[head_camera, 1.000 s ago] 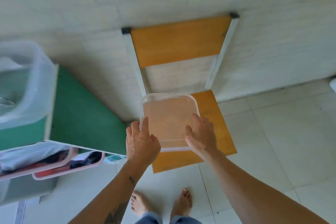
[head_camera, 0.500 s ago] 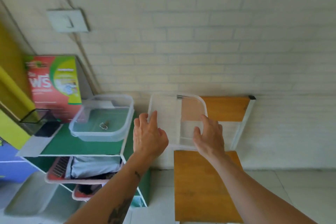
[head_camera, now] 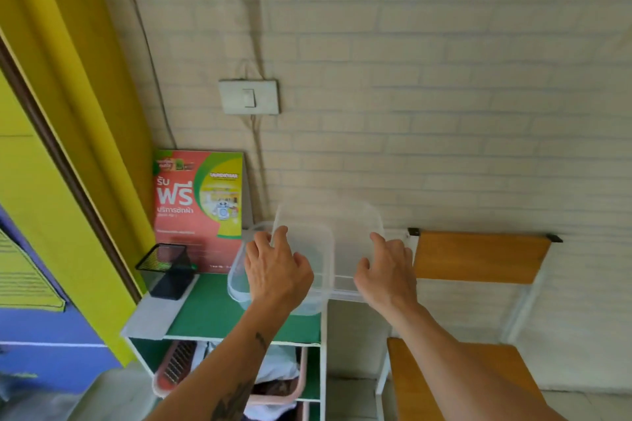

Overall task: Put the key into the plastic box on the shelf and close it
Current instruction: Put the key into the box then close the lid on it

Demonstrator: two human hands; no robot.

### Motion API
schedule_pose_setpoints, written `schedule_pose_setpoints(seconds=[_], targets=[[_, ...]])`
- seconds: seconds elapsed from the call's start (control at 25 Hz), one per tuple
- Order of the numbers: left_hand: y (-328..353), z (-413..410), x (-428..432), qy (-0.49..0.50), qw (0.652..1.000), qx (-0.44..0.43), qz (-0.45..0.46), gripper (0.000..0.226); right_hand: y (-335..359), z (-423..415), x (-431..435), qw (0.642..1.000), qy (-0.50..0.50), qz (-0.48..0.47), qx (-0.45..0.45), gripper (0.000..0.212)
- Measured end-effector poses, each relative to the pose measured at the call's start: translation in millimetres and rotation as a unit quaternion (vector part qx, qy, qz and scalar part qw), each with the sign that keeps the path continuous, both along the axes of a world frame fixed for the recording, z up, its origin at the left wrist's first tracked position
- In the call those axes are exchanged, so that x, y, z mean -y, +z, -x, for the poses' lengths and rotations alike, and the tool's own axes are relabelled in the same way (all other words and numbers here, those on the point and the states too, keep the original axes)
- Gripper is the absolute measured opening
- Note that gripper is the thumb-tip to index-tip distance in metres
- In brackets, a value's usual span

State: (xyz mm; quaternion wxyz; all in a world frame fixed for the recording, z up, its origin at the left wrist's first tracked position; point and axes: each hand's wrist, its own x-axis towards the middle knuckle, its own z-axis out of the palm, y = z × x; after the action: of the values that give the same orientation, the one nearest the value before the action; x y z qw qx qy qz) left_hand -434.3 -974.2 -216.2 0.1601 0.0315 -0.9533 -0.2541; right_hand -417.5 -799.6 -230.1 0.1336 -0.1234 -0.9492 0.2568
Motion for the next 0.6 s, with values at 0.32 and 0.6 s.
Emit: schedule_pose_setpoints(seconds=[0.32, 0.6], targets=[[-29.3, 48.6, 94.0, -0.06, 0.989, 0.137, -0.004, 0.058, -7.3, 35.2, 91.2, 0.995, 0.01, -0.012, 0.096, 0.052], [-44.7, 64.3, 111.5, -0.101, 0.977, 0.183, -0.038, 0.06, -15.4, 49.9, 101.9, 0.985, 0.009, -0.019, 0.171, 0.054]])
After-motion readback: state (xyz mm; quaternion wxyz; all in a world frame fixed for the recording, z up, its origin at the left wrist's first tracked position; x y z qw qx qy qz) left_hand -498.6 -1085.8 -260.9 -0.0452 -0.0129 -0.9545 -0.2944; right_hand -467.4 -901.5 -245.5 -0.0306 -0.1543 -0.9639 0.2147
